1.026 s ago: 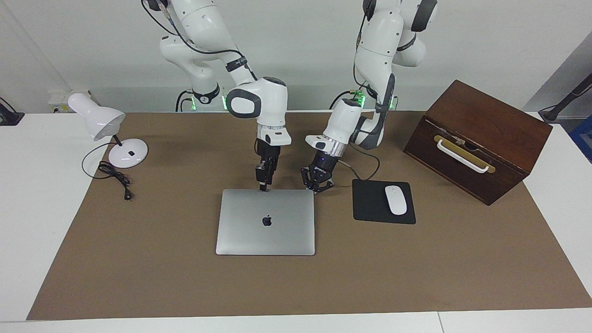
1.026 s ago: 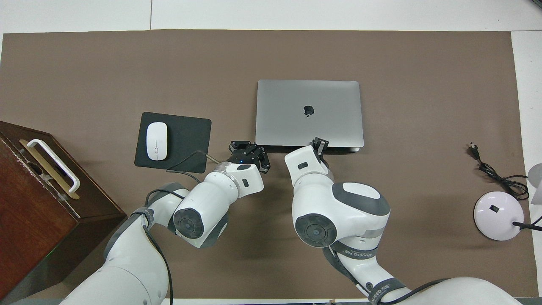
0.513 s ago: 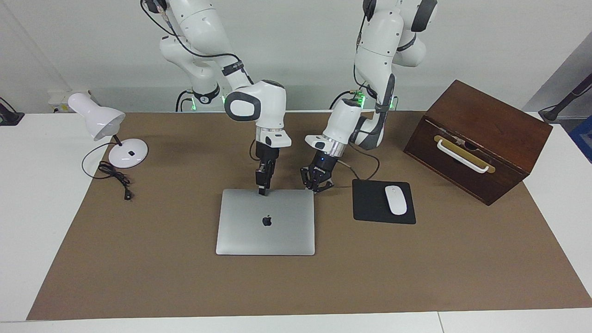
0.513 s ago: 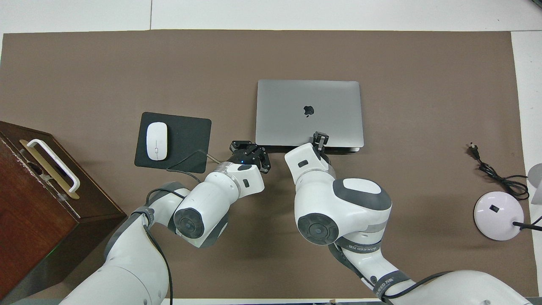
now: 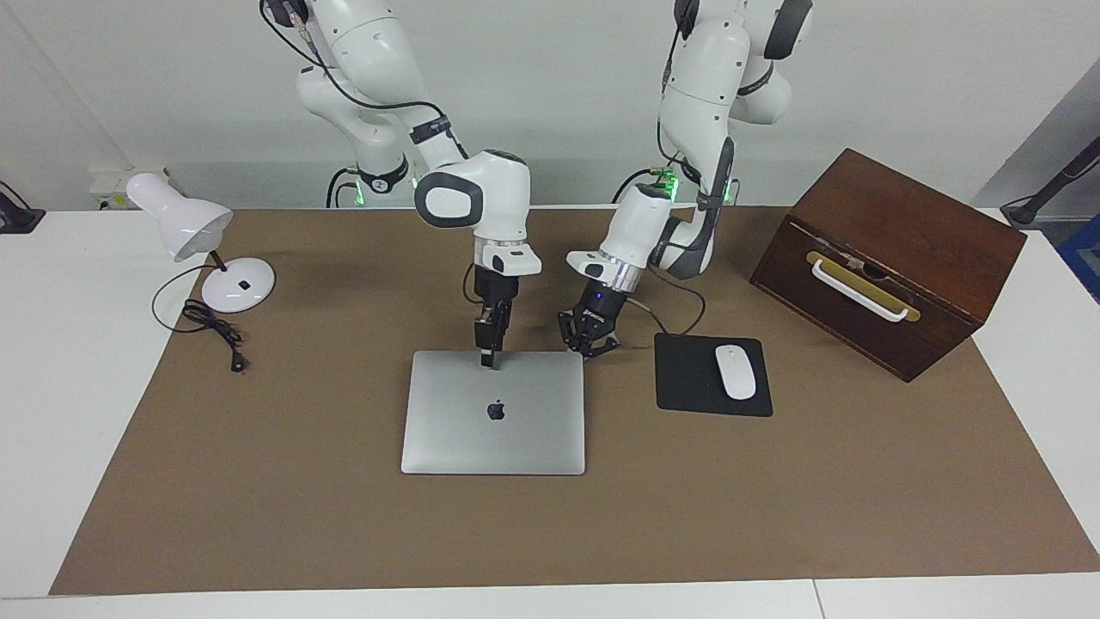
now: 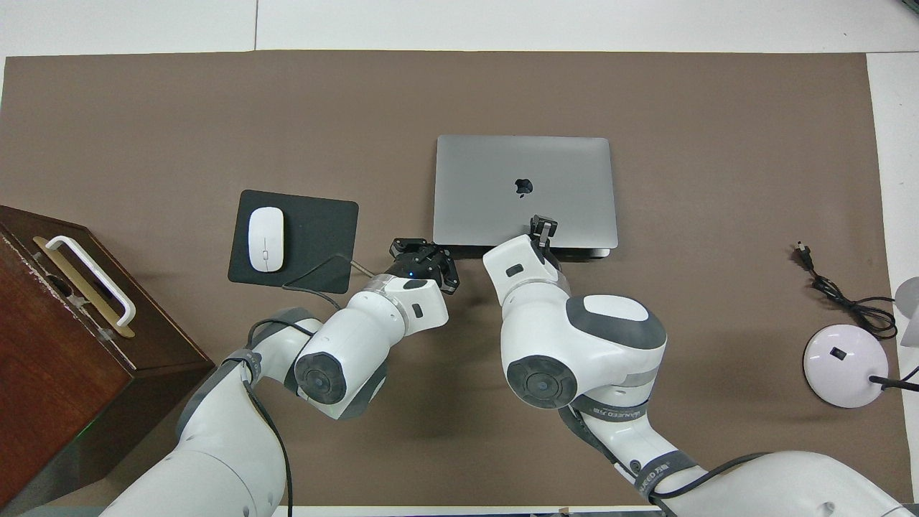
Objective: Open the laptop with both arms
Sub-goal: 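Lift the laptop lid edge upward with the right gripper, then swing the lid up and away from the robot with the right gripper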
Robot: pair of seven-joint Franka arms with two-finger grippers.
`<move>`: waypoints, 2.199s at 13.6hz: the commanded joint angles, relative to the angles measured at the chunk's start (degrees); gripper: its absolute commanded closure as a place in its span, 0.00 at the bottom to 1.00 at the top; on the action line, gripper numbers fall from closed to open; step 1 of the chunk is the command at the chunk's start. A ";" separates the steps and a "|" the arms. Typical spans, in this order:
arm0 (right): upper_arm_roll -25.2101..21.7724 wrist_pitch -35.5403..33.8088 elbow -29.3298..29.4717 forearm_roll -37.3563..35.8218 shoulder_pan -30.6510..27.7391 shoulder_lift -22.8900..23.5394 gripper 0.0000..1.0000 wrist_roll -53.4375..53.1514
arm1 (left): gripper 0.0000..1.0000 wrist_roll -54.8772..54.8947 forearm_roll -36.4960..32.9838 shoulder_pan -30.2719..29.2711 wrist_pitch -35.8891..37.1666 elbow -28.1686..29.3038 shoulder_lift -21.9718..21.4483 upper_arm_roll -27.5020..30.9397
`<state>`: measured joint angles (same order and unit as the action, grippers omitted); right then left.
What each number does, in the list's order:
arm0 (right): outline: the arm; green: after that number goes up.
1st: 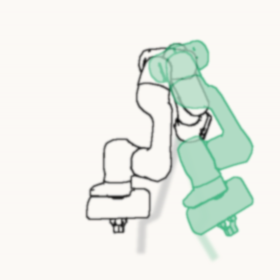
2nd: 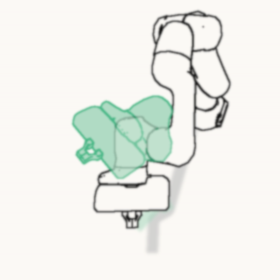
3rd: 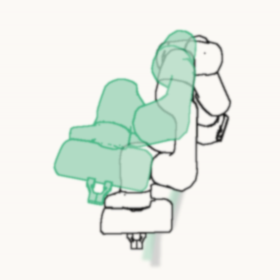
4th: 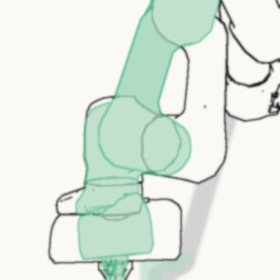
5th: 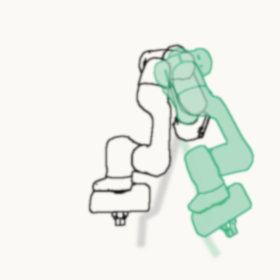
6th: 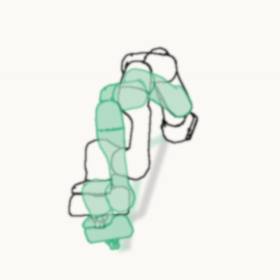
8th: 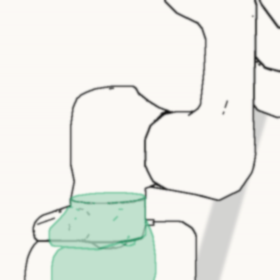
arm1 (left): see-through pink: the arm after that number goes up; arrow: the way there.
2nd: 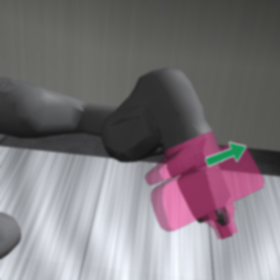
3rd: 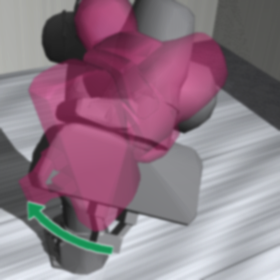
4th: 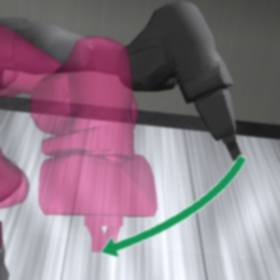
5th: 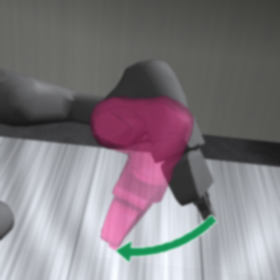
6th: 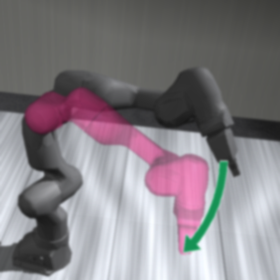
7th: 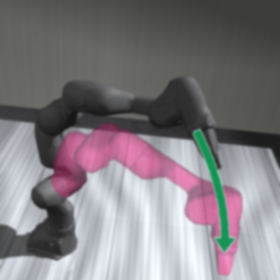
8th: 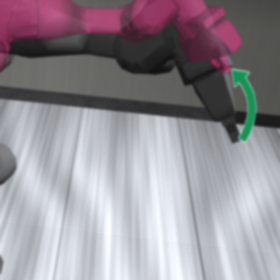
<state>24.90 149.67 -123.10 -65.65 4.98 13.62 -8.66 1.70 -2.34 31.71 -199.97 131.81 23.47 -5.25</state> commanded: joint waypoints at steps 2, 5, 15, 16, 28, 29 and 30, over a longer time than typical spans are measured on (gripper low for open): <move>0.15 1.42 3.47 -3.00 -0.85 2.28 0.46 1.79 | 1.00 0.15 -1.44 -0.69 -0.78 -1.47 2.19 -0.46; 0.06 1.06 5.67 -3.00 -1.64 2.99 0.45 4.70 | 1.00 0.15 -1.44 -0.69 -0.86 -1.47 2.19 -0.46; -1.87 0.80 10.77 -1.77 -2.87 3.60 0.43 10.33 | 1.00 0.15 -1.44 -0.60 -0.78 -1.47 2.19 -0.46; -1.96 0.80 11.12 -1.51 -2.96 3.60 0.43 11.03 | 1.00 0.15 -1.44 -0.60 -0.86 -1.47 2.19 -0.46; -2.84 0.54 18.59 15.02 -4.28 5.62 0.40 33.44 | 1.00 0.14 -1.44 -0.60 -0.86 -1.47 2.19 -0.46; -2.84 0.36 20.07 15.11 -4.72 6.41 0.40 34.84 | 1.00 0.15 -1.44 -0.60 -0.86 -1.47 2.19 -0.46; -2.84 -0.07 21.92 15.28 -5.16 7.29 0.40 35.90 | 1.00 0.15 -1.44 -0.60 -0.86 -1.47 2.19 -0.46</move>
<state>21.70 149.66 -105.85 -51.79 1.33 18.05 23.06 1.70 -2.54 31.71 -200.01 131.54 23.68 -5.25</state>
